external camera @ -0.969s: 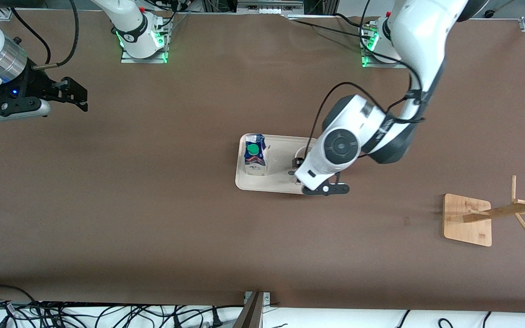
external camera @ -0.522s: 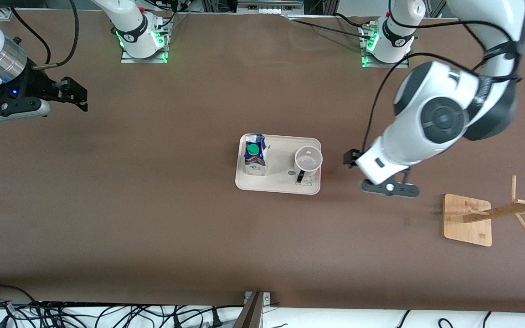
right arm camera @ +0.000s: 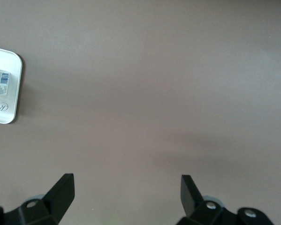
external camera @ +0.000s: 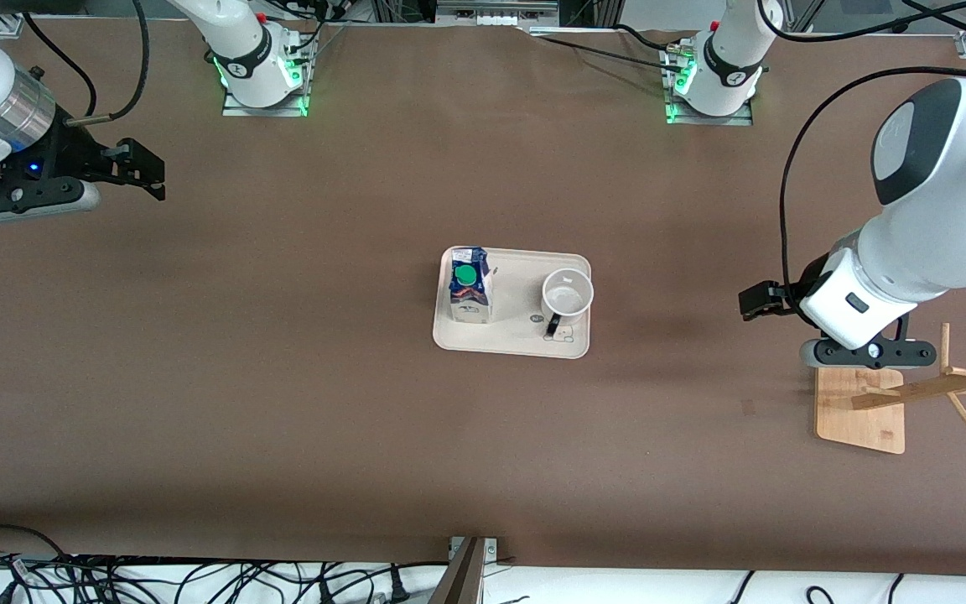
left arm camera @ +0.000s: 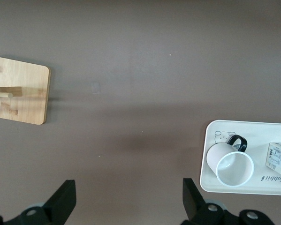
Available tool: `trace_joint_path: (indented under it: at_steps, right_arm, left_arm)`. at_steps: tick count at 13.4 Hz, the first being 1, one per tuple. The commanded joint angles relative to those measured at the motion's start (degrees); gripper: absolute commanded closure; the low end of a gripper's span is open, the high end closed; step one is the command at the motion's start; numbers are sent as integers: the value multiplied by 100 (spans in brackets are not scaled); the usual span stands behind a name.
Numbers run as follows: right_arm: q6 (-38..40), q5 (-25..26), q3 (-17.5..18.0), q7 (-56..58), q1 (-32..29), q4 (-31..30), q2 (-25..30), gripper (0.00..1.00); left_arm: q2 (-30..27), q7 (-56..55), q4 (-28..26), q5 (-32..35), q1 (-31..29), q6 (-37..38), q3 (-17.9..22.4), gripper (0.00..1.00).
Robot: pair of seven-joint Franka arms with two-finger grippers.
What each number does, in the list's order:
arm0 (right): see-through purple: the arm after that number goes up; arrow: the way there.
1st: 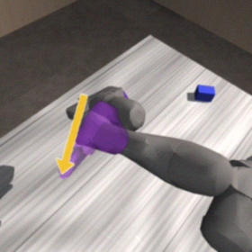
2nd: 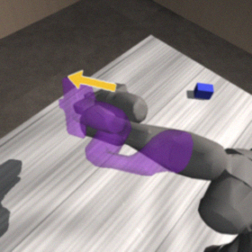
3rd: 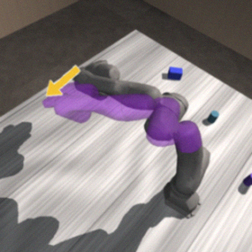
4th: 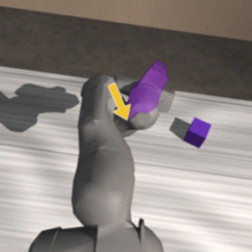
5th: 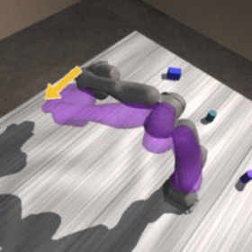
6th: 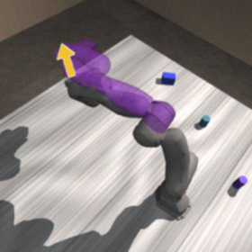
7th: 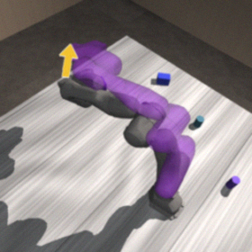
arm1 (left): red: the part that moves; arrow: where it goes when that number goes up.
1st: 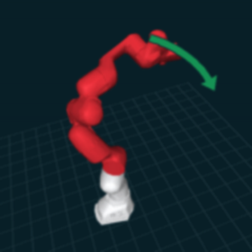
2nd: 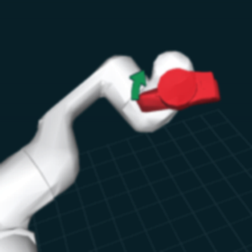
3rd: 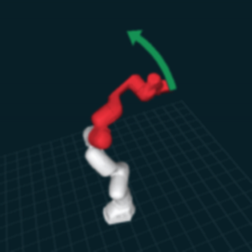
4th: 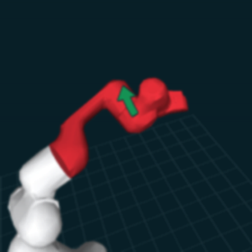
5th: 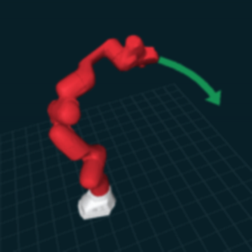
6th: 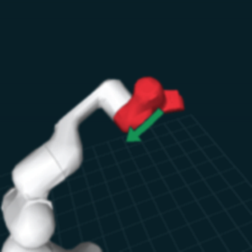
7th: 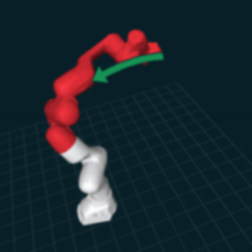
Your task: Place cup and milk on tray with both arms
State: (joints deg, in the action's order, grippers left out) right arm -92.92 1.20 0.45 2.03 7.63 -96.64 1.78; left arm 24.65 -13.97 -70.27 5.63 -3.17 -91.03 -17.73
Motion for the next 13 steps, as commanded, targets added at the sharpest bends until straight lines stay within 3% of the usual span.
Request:
trace_joint_path:
  at_steps: [1, 6, 9, 10, 12, 13]
  right_arm:
    - [108, -5, -10, 60, 11, 67, 7, 0]
    - [99, -5, -10, 52, 11, 67, 7, 0]
    - [108, -5, -1, 52, 11, 67, 16, 0]
    - [108, -5, -1, 52, 11, 67, 16, 0]
    - [108, -5, 16, 52, 19, 67, 16, 0]
    - [108, -5, 42, 52, 37, 67, 24, 0]
  left_arm:
    - [-442, 446, -214, 114, -122, 374, 6, 0]
    - [-680, 518, -311, 106, -518, 953, -3, 0]
    - [-925, 1506, -399, 9, -624, 1447, 102, 0]
    - [-1083, 1685, -626, -61, -554, 1317, 346, 0]
    - [-1924, 1643, -1746, -307, 77, 389, 1232, 0]
    - [-2268, 1643, -2249, -334, 167, -68, 1445, 0]
